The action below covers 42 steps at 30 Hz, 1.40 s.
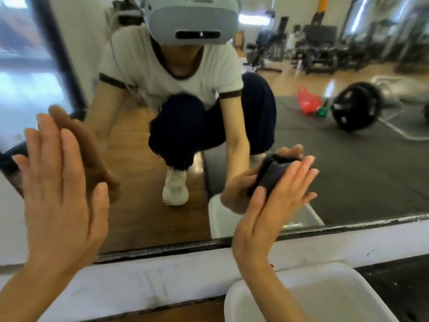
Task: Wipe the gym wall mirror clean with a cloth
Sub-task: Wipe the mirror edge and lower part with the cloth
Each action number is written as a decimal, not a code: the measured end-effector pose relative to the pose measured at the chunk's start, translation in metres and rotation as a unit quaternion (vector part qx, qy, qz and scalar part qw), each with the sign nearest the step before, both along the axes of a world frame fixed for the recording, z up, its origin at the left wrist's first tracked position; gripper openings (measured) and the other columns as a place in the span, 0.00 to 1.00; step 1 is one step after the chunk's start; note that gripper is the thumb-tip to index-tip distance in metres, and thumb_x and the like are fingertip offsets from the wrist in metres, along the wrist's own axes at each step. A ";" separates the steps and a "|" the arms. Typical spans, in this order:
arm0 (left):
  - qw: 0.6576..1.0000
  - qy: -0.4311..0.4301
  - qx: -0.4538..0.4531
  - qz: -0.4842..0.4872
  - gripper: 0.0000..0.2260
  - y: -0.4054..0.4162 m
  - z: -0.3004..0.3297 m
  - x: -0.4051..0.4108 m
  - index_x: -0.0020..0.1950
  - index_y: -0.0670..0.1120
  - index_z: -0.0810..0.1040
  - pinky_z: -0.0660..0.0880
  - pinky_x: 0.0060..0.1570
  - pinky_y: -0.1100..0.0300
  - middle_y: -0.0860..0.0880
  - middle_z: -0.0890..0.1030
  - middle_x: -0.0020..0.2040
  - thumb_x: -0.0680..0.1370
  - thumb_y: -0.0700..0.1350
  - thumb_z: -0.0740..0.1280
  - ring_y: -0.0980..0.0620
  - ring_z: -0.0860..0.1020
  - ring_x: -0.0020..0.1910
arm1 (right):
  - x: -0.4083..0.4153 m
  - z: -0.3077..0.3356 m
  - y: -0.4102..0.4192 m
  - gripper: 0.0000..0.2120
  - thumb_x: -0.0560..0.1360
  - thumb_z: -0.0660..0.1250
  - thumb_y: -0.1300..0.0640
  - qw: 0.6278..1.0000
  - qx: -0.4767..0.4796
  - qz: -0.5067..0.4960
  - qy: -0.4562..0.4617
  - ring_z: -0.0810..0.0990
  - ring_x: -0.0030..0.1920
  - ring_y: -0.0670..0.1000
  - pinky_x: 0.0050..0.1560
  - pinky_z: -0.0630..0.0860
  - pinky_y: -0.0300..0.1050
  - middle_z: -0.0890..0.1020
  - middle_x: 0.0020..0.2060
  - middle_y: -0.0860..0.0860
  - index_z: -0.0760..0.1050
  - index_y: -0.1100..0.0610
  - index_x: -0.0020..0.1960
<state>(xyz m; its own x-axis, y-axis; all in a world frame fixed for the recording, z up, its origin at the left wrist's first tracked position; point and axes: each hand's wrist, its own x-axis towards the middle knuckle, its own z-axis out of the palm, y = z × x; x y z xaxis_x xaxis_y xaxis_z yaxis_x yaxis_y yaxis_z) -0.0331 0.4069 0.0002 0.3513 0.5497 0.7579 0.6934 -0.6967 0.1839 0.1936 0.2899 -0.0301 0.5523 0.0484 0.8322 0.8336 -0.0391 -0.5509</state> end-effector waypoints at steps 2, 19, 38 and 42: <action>0.999 -0.004 0.051 0.004 0.29 -0.009 0.009 0.003 0.81 0.34 0.49 0.51 0.76 0.33 0.32 0.51 0.81 0.85 0.50 0.47 0.30 0.52 0.79 | -0.050 -0.010 0.018 0.29 0.84 0.51 0.58 0.986 -0.079 0.034 -0.143 0.44 0.81 0.53 0.79 0.39 0.56 0.43 0.82 0.49 0.44 0.56 0.82; 0.982 -0.022 0.174 -0.072 0.33 -0.003 0.014 0.003 0.83 0.44 0.40 0.40 0.80 0.52 0.51 0.37 0.82 0.82 0.41 0.54 0.50 0.40 0.82 | -0.085 0.012 0.039 0.29 0.83 0.48 0.63 0.891 -0.194 0.036 -0.408 0.44 0.81 0.51 0.79 0.39 0.55 0.42 0.82 0.52 0.44 0.58 0.82; 0.978 -0.046 0.202 -0.036 0.27 0.023 0.003 -0.031 0.83 0.45 0.40 0.38 0.79 0.53 0.51 0.37 0.82 0.87 0.50 0.47 0.50 0.39 0.82 | -0.057 0.041 0.033 0.32 0.80 0.58 0.57 0.894 -0.167 -0.003 -0.416 0.43 0.81 0.50 0.78 0.41 0.51 0.50 0.81 0.52 0.49 0.54 0.81; 0.978 -0.049 0.202 -0.031 0.27 0.024 0.002 -0.028 0.83 0.44 0.40 0.39 0.80 0.52 0.50 0.37 0.82 0.87 0.50 0.46 0.49 0.39 0.82 | -0.008 0.033 -0.001 0.25 0.86 0.48 0.52 0.963 -0.146 -0.008 -0.229 0.41 0.81 0.51 0.79 0.36 0.55 0.42 0.82 0.47 0.48 0.56 0.81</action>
<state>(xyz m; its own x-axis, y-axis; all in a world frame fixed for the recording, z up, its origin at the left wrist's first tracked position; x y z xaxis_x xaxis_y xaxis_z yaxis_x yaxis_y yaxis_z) -0.0616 0.4310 0.0021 0.2895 0.1782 0.9404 0.6411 -0.7657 -0.0522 0.1858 0.2893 0.0031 0.1344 0.3105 0.9410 0.9842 -0.1521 -0.0903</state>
